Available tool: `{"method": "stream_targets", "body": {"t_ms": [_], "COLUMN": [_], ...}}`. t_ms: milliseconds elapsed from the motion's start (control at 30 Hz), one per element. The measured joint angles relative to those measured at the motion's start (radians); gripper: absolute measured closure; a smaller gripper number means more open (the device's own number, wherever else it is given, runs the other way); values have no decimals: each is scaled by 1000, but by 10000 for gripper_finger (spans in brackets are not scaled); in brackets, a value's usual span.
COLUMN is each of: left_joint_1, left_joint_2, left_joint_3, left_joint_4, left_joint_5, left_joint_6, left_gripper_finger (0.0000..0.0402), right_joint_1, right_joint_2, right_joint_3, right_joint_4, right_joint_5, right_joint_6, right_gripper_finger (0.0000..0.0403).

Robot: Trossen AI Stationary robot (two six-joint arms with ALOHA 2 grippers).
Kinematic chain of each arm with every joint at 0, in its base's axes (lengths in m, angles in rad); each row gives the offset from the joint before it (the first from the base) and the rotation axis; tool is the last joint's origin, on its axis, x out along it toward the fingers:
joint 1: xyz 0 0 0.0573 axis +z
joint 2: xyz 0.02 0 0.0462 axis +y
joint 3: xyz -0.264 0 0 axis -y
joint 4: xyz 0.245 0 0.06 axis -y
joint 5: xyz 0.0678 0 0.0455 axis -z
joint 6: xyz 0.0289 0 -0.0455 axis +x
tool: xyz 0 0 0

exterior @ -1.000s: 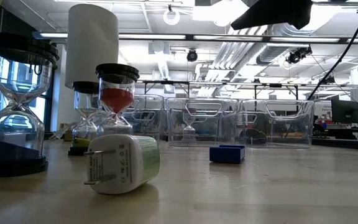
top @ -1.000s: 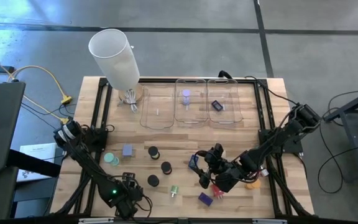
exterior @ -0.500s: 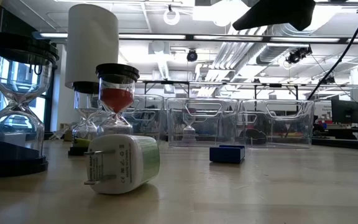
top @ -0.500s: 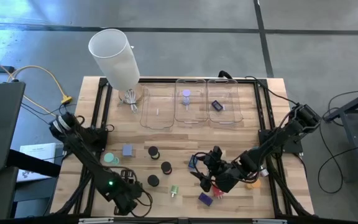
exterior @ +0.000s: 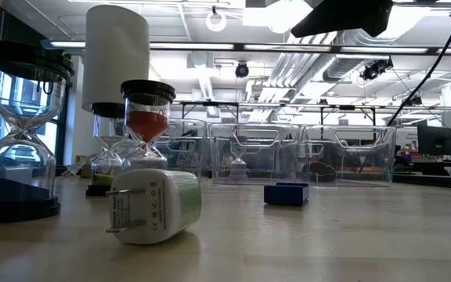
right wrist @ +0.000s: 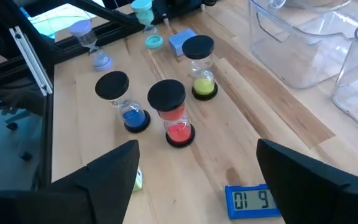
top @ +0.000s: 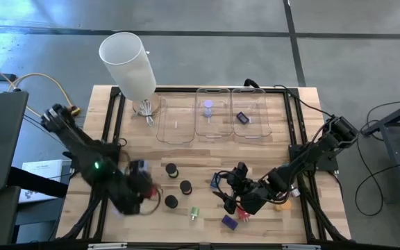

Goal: Pick & Place Office items
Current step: Put the left red charger adapter into the left transparent bin

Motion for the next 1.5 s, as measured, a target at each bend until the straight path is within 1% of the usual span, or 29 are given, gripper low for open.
{"method": "stream_targets", "body": {"t_ms": [100,267,333,400,467,567,667,767,900,1167,1500], "left_joint_1": [130,401,521,640,749,878,973,1034,1078,1107,1141], "left_joint_2": [-38,-46,-42,-37,-24,6,51,111,197,352,457], "left_joint_3": [10,10,10,10,10,10,10,10,10,9,9], "left_joint_4": [-6,-8,4,39,76,124,150,154,158,168,215], "left_joint_5": [-9,12,64,152,213,271,315,339,343,360,404], "left_joint_6": [74,228,295,374,432,489,528,551,559,632,740], "left_gripper_finger": [203,203,203,203,203,203,203,203,203,203,203], "right_joint_1": [-11,-26,-34,-35,-38,-46,-61,-82,-107,-132,-132], "right_joint_2": [0,0,0,0,0,0,0,0,0,0,0], "right_joint_3": [0,0,0,0,0,0,0,0,0,0,0], "right_joint_4": [0,0,0,-1,0,-2,-15,-43,-96,-143,-162], "right_joint_5": [2,27,25,25,25,25,24,24,22,21,21], "right_joint_6": [-17,-35,-52,-90,-136,-186,-241,-262,-261,-262,-262], "right_gripper_finger": [89,89,89,89,89,89,89,89,89,89,89]}}
